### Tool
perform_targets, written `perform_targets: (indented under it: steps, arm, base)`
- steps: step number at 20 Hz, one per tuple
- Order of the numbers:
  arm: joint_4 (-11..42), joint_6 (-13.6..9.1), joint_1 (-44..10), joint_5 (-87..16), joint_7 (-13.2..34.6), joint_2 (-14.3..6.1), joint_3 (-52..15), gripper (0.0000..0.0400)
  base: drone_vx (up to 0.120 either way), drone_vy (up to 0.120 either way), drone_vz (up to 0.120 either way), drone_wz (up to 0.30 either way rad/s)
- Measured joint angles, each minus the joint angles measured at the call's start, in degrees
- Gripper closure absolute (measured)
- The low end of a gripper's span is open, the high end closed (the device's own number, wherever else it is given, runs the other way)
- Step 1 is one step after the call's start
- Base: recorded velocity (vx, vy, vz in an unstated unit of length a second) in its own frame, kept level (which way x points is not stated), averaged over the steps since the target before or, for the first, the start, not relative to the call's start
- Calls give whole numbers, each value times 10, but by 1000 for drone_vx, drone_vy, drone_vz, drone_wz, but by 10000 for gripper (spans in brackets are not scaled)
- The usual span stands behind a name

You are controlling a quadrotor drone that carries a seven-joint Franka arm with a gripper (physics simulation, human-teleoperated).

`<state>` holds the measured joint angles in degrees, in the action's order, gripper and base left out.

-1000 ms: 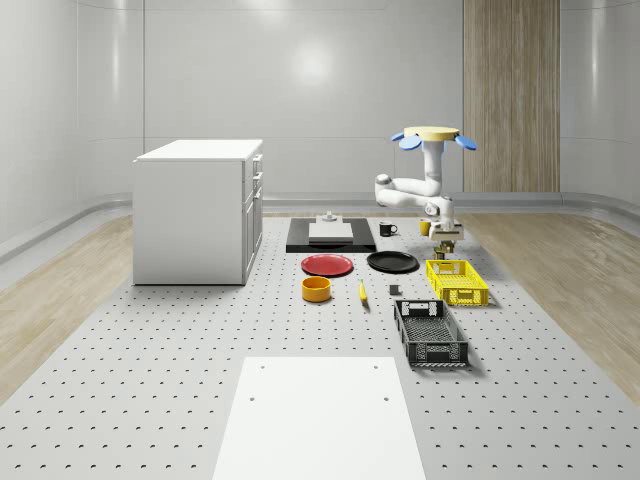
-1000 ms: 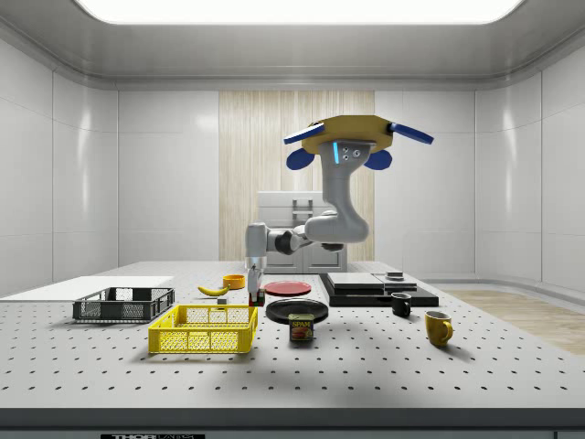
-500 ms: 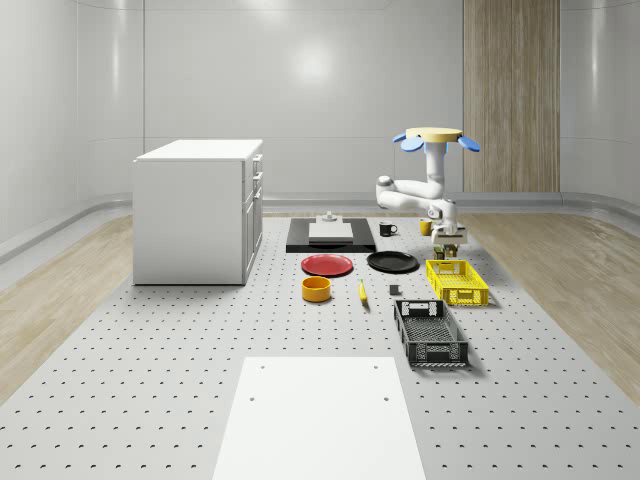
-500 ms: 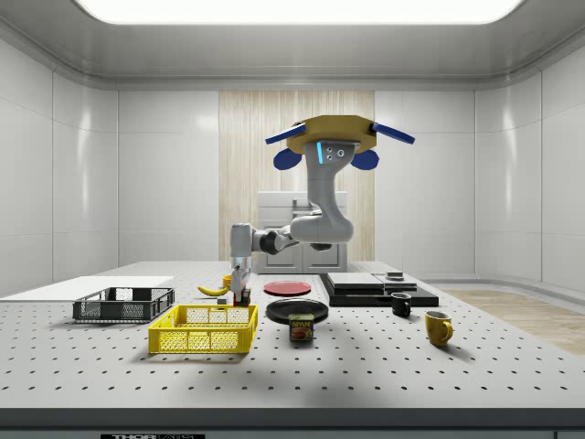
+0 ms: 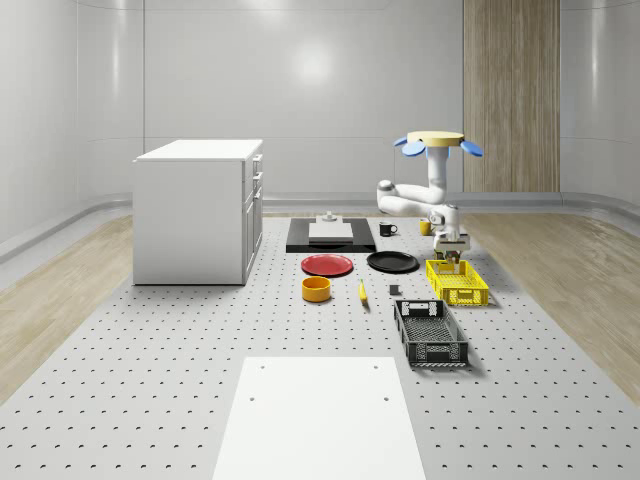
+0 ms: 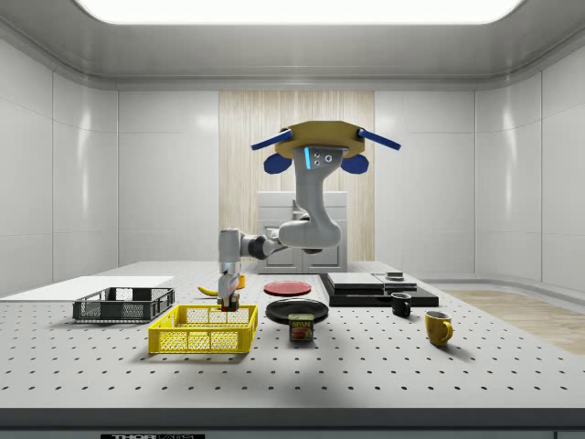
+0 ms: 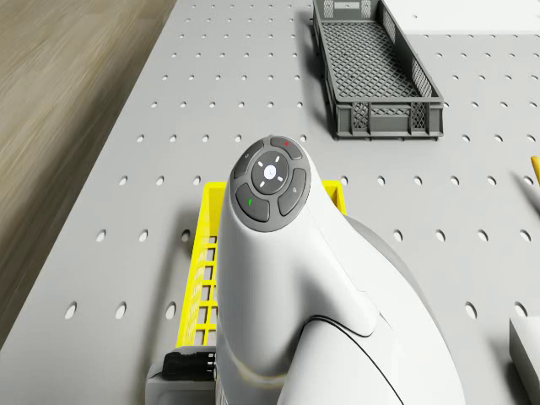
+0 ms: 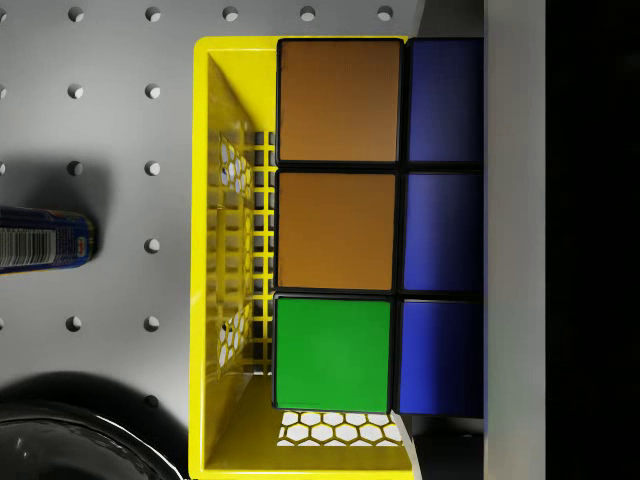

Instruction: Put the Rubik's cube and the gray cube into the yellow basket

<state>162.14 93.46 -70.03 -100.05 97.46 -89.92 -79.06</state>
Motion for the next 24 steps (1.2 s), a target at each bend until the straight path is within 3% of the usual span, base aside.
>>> perform_targets:
  steps: [4, 9, 24]
  arm:
    - [0, 1, 0, 1, 0, -1, 0, 79]
    - [0, 3, -1, 1, 0, -3, 0, 79]
    - [-22, 37, -17, -81, 3, -4, 88, 79]
  base:
    - [0, -80, -110, 0]
    - [104, 0, 0, 0]
    - [0, 0, 0, 0]
